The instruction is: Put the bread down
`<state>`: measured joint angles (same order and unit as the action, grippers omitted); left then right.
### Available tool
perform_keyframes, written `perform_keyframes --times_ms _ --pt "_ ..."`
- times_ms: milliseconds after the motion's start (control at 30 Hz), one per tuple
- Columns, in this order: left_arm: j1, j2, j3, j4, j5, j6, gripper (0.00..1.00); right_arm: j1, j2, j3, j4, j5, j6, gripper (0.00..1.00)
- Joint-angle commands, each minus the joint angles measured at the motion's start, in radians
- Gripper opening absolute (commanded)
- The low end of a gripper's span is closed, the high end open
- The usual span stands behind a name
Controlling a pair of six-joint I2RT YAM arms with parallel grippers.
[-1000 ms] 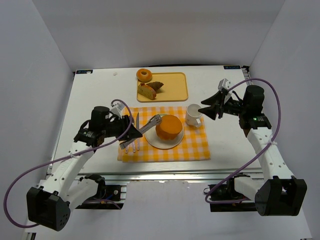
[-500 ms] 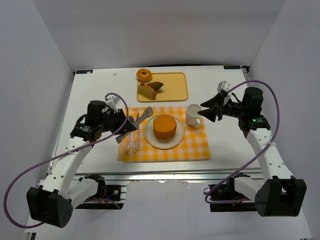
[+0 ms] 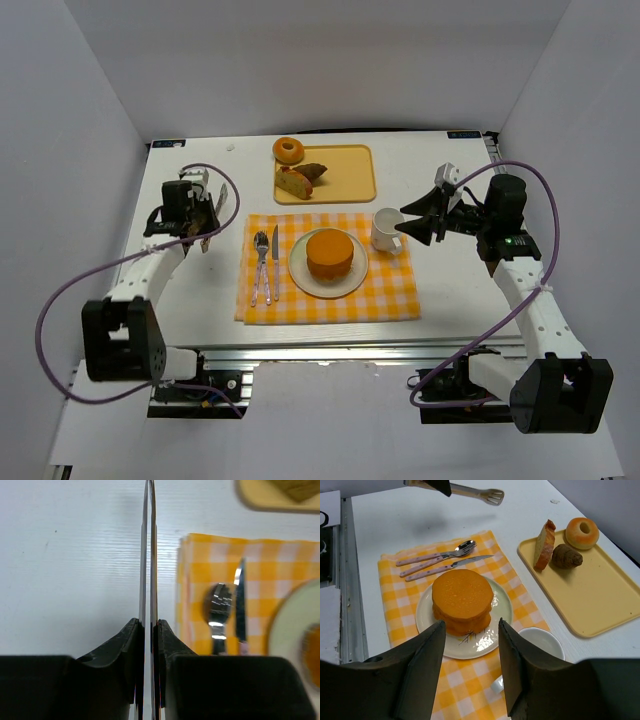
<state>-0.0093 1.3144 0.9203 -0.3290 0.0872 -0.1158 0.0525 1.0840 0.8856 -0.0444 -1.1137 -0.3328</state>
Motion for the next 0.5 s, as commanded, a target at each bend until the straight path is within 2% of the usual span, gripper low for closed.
perform_keyframes --times_ms 0,133,233,367,467 --pt "0.066 0.086 -0.024 0.163 -0.046 0.113 0.2 -0.003 -0.015 0.003 0.023 -0.014 -0.035 0.52" --pt "0.123 0.158 -0.101 0.35 0.015 0.113 0.22 -0.005 -0.012 -0.008 0.021 -0.005 -0.043 0.54" --pt "0.137 0.227 -0.121 0.406 0.048 0.105 0.27 -0.003 -0.01 -0.01 0.021 -0.003 -0.038 0.54" --pt "0.135 0.298 -0.12 0.41 0.045 0.102 0.41 -0.005 -0.007 -0.007 0.02 0.014 -0.04 0.56" --pt "0.14 0.332 -0.104 0.381 0.023 0.094 0.45 -0.003 0.008 0.01 0.003 0.021 -0.04 0.6"
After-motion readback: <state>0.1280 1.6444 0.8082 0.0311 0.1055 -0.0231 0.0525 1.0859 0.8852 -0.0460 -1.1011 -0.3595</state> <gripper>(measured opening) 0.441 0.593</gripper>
